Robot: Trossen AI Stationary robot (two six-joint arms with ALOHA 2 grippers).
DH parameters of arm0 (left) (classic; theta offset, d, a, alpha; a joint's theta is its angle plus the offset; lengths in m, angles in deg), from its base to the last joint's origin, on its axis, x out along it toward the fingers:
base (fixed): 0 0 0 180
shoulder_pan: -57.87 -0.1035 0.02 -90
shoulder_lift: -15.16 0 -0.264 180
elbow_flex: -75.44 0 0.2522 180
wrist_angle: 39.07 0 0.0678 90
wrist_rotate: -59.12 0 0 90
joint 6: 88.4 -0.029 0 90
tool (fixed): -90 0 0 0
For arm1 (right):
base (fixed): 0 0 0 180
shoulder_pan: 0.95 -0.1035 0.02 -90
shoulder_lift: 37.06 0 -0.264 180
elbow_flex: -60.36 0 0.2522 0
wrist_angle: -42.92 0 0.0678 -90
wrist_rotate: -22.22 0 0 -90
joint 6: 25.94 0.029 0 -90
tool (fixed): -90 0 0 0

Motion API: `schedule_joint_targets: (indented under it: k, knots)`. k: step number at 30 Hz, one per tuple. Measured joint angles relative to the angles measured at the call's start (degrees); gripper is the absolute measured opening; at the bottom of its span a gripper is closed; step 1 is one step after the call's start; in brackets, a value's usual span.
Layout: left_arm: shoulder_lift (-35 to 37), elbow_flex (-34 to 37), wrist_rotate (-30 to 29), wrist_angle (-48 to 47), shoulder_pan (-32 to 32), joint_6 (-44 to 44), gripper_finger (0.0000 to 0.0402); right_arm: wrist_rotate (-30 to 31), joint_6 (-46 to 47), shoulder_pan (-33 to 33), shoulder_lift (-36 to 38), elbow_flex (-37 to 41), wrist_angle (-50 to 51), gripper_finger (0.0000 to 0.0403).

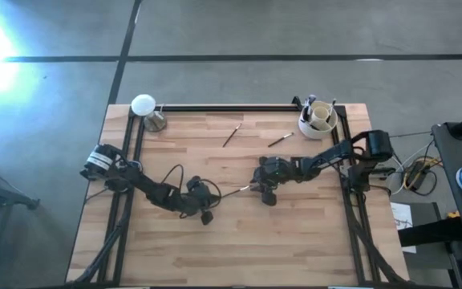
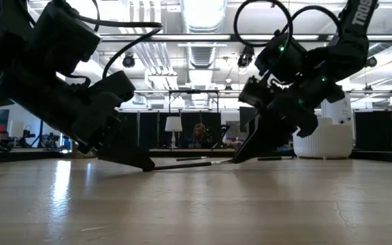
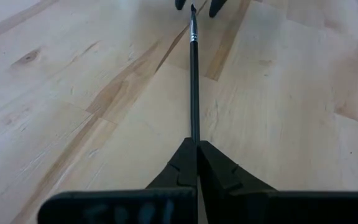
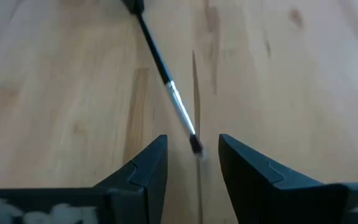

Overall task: Put items in baskets/containers
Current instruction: Put the black eyeshadow brush into the white organizer

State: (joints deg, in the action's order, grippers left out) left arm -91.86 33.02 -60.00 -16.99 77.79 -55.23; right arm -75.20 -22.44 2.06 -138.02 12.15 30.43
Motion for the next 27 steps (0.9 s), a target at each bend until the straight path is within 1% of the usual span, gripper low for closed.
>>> schedule_joint_targets:
  k: [3, 6, 13, 14, 19, 21, 24, 27]
  knots:
    - [0.00, -0.01, 0.01, -0.02, 0.00, -0.01, 0.0000, -0.25, -0.10, 0.00, -1.34, -0.70, 0.44, 0.0123]
    - [0.00, -0.01, 0.00, -0.02, 0.00, -0.20, 0.0000, -0.41, -0.50, 0.00, -1.95, -1.06, 0.34, 0.0101]
    - [0.00, -0.01, -0.17, -0.02, 0.00, -0.41, 0.0001, -0.56, -1.29, 0.02, -1.67, -1.00, 0.53, 0.0020]
    - [0.08, 0.00, -0.19, 0.00, 0.00, -0.64, 0.0003, -0.56, -1.61, -0.02, -1.61, -0.96, 0.59, 0.0015]
    - [3.41, -0.23, -0.08, -0.41, -0.01, -1.77, 0.0033, -0.36, -1.81, -0.02, 0.13, -0.93, 1.10, 0.0009]
    - [5.70, -0.44, 1.74, -1.99, -0.10, -3.05, 0.0048, -0.34, -1.83, -0.05, 1.59, -1.08, 2.10, 0.0009]
    - [10.24, -1.66, 3.02, -9.31, -0.04, -4.39, 0.0072, -0.19, -2.01, -0.34, 4.02, -2.09, 4.39, 0.0009]
    - [14.68, -4.90, 1.88, -18.36, 0.00, -4.70, 0.0094, -0.15, -2.66, -1.09, 6.24, -3.97, 7.55, 0.0008]
